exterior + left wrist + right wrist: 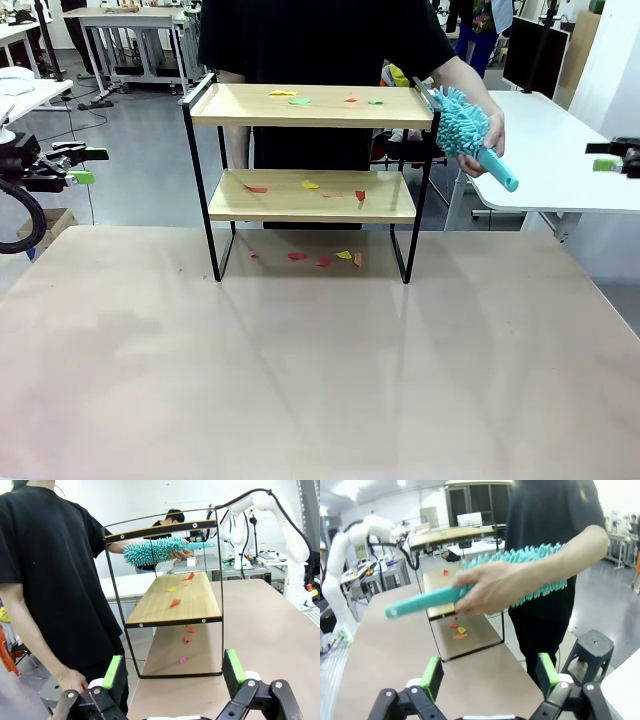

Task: Clean the shelf.
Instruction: Pick up the Duster handed by the human.

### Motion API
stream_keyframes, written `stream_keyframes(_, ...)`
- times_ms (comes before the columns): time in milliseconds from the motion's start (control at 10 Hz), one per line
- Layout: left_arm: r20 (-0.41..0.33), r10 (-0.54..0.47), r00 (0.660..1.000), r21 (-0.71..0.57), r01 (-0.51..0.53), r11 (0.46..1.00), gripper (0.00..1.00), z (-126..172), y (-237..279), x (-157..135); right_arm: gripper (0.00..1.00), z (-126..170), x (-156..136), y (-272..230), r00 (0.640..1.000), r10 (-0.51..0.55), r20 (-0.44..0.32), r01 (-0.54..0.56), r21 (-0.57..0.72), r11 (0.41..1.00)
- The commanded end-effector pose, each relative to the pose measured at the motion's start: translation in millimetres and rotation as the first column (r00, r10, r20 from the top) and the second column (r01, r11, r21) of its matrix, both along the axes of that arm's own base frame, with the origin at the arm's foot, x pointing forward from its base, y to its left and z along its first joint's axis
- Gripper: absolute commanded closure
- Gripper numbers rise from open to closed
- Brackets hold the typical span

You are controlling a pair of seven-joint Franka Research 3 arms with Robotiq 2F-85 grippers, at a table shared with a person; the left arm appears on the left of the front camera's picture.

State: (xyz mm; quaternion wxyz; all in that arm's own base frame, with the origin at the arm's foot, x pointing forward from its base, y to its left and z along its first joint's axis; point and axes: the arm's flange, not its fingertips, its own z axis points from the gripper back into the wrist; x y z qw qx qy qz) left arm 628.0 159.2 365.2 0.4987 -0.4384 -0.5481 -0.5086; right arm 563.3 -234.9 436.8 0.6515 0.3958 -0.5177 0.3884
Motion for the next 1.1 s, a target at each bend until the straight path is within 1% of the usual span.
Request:
stream_keyframes(0,0.007,0.0,1.0,0.001,0.0,1.0,0.0,2.3,0.4,-0.2,0.0,59.1,-0.5,24.1,0.995,-0.041,-0.088,0.036,-0.056,0.998)
stream_keyframes(100,0.007,0.0,1.0,0.001,0.0,1.0,0.0,2.3,0.4,-0.2,0.0,82.9,-5.9,37.0,0.99,-0.071,-0.119,0.062,-0.074,0.995)
stream_keyframes(200,0.007,0.0,1.0,0.001,0.0,1.0,0.0,2.3,0.4,-0.2,0.0,102.8,-11.6,56.4,0.968,-0.186,-0.171,0.171,-0.099,0.98)
stream_keyframes(300,0.007,0.0,1.0,0.001,0.0,1.0,0.0,2.3,0.4,-0.2,0.0,117.6,-16.6,75.7,0.941,-0.281,-0.188,0.263,-0.119,0.958)
stream_keyframes(400,0.007,0.0,1.0,0.001,0.0,1.0,0.0,2.3,0.4,-0.2,0.0,134.5,-27.4,93.1,0.915,-0.335,-0.226,0.299,-0.178,0.937)
stream_keyframes(500,0.007,0.0,1.0,0.001,0.0,1.0,0.0,2.3,0.4,-0.2,0.0,150.5,-39.5,106.0,0.892,-0.368,-0.264,0.311,-0.235,0.921)
stream_keyframes(600,0.007,0.0,1.0,0.001,0.0,1.0,0.0,2.3,0.4,-0.2,0.0,164.0,-51.7,119.5,0.852,-0.431,-0.298,0.343,-0.305,0.889)
stream_keyframes(700,0.007,0.0,1.0,0.001,0.0,1.0,0.0,2.3,0.4,-0.2,0.0,171.3,-62.7,134.2,0.828,-0.464,-0.314,0.333,-0.391,0.858)
stream_keyframes(800,0.007,0.0,1.0,0.001,0.0,1.0,0.0,2.3,0.4,-0.2,0.0,171.7,-68.9,150.0,0.814,-0.487,-0.318,0.313,-0.466,0.828)
stream_keyframes(900,0.007,0.0,1.0,0.001,0.0,1.0,0.0,2.3,0.4,-0.2,0.0,166.9,-69.5,171.8,0.808,-0.465,-0.361,0.249,-0.507,0.825)
stream_keyframes(1000,0.007,0.0,1.0,0.001,0.0,1.0,0.0,2.3,0.4,-0.2,0.0,163.2,-63.7,184.2,0.818,-0.471,-0.33,0.254,-0.528,0.811)
